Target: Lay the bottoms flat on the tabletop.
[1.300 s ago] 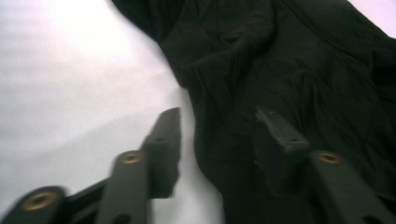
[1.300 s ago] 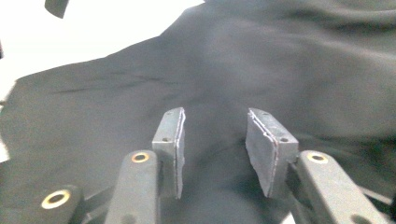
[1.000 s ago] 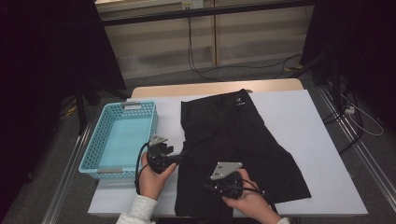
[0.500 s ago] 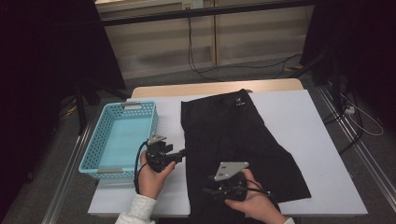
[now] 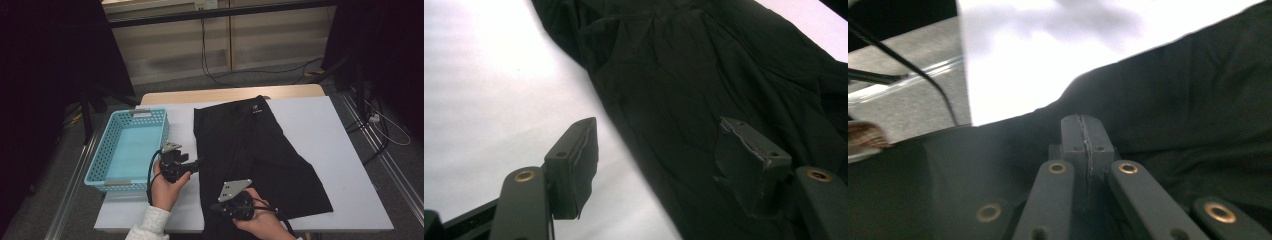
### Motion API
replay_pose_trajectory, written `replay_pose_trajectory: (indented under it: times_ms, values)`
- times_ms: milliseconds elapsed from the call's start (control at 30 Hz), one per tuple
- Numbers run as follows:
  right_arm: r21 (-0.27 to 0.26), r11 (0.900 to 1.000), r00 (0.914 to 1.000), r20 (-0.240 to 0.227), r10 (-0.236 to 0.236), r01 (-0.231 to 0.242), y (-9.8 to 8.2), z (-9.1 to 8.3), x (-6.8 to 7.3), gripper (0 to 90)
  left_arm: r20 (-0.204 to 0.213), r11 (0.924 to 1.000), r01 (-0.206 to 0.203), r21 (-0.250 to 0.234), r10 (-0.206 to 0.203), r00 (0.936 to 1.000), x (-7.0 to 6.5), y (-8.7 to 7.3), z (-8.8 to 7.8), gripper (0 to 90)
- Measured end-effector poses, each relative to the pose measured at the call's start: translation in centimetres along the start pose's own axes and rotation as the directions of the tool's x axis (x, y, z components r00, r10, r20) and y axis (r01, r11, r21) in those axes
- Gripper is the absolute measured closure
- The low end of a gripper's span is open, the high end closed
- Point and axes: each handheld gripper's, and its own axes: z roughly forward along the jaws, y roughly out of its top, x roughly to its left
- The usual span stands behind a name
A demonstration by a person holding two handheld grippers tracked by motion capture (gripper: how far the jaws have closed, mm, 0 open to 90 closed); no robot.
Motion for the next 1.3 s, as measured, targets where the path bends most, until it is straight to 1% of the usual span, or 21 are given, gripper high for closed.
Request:
replay_pose_trajectory:
  times_ms: [33,67,133,233,333,400,533,600,700,800,833,867,933,1000,1067,1133,1167,1200,1233,1267,1300]
  values:
    - [-0.007,1.0,0.9999,-0.011,0.005,-0.005,0.0,0.0,0.1,89.8,-0.001,1.0,-0.003,0.006,0.003,1.0,0.0,0.0,0.1,33.3]
    - [-0.01,1.0,1.0,0.001,-0.001,0.001,0.1,0.1,0.1,86.8,-0.006,0.9999,-0.006,0.014,0.006,1.0,0.1,-0.1,0.1,33.2]
    - [-0.02,1.0,1.0,0.009,-0.001,0.001,0.1,0.1,0.0,75.3,-0.005,0.9999,0.003,0.012,-0.003,1.0,0.1,-0.4,0.3,32.1]
    - [-0.026,1.0,0.9976,0.069,0.003,-0.001,0.2,-0.3,-0.1,55.3,-0.015,0.9997,0.002,0.023,-0.002,0.9999,0.3,-0.4,0.5,28.7]
    - [-0.037,0.999,0.9915,0.129,0.011,-0.006,0.2,-0.8,-0.7,46.8,-0.012,0.9997,0.007,0.025,-0.006,0.9999,0.4,-0.4,0.3,26.8]
    - [-0.047,0.998,0.987,0.155,0.042,-0.035,0.0,-1.2,-1.2,38.1,-0.017,0.9997,-0.005,0.022,0.006,0.9998,0.4,-0.3,0.2,25.4]
    - [-0.072,0.996,0.9745,0.216,0.059,-0.045,-0.2,-3.0,-2.7,33.9,-0.01,0.9996,-0.007,0.028,0.007,0.9999,0.3,-0.5,0.2,22.7]
    - [-0.11,0.991,0.9614,0.257,0.098,-0.072,-0.4,-4.8,-3.7,33.0,-0.006,0.9992,-0.013,0.037,0.013,0.9999,0.3,-0.7,0.2,22.5]
    - [-0.143,0.984,0.9448,0.292,0.148,-0.11,-1.5,-7.1,-5.0,38.4,-0.002,0.9985,-0.033,0.043,0.033,0.9994,0.3,-0.7,0.1,21.8]
    - [-0.126,0.981,0.9181,0.352,0.182,-0.146,-3.5,-8.8,-6.0,40.6,0.001,0.9988,-0.031,0.038,0.031,0.9995,0.2,-0.7,0.0,21.2]
    - [-0.122,0.979,0.9109,0.362,0.199,-0.166,-4.2,-9.2,-6.2,42.1,-0.003,0.9992,-0.028,0.028,0.028,0.9996,0.1,-0.6,0.0,21.1]
    - [-0.127,0.976,0.9073,0.362,0.213,-0.179,-4.8,-9.8,-6.4,43.6,0.0,0.9992,-0.029,0.028,0.029,0.9996,0.1,-0.6,-0.1,20.9]
    - [-0.126,0.972,0.887,0.4,0.231,-0.196,-5.7,-10.9,-6.7,43.3,0.004,0.9989,-0.037,0.029,0.037,0.9993,0.1,-0.5,-0.1,20.9]
    - [-0.123,0.969,0.8756,0.415,0.247,-0.215,-6.6,-11.8,-6.7,43.6,0.007,0.9989,-0.035,0.033,0.034,0.9994,0.2,-0.5,-0.2,20.7]
    - [-0.094,0.969,0.8614,0.445,0.245,-0.227,-7.6,-12.0,-6.5,44.4,0.004,0.999,-0.035,0.029,0.035,0.9994,0.2,-0.5,-0.1,20.6]
    - [-0.07,0.967,0.8652,0.434,0.252,-0.246,-8.4,-11.7,-6.3,46.2,0.003,0.9989,-0.038,0.027,0.038,0.9993,0.2,-0.4,0.0,20.5]
    - [-0.045,0.968,0.8671,0.437,0.24,-0.245,-8.6,-11.4,-6.2,47.1,0.004,0.9989,-0.038,0.028,0.038,0.9993,0.1,-0.4,0.0,20.5]
    - [-0.049,0.97,0.8657,0.443,0.234,-0.237,-8.7,-11.2,-6.2,50.8,0.005,0.9989,-0.038,0.026,0.038,0.9993,0.1,-0.4,0.0,20.5]
    - [-0.052,0.969,0.8669,0.437,0.239,-0.241,-8.6,-11.1,-6.1,59.9,0.005,0.9987,-0.043,0.029,0.043,0.9991,0.1,-0.3,0.0,20.4]
    - [-0.045,0.97,0.8753,0.423,0.234,-0.238,-8.6,-11.2,-6.1,74.7,0.007,0.9986,-0.043,0.029,0.043,0.999,0.0,-0.3,0.1,20.4]
    - [-0.042,0.968,0.8779,0.413,0.242,-0.247,-8.6,-11.4,-6.0,87.0,0.008,0.9986,-0.045,0.027,0.044,0.999,0.0,-0.3,0.1,20.4]
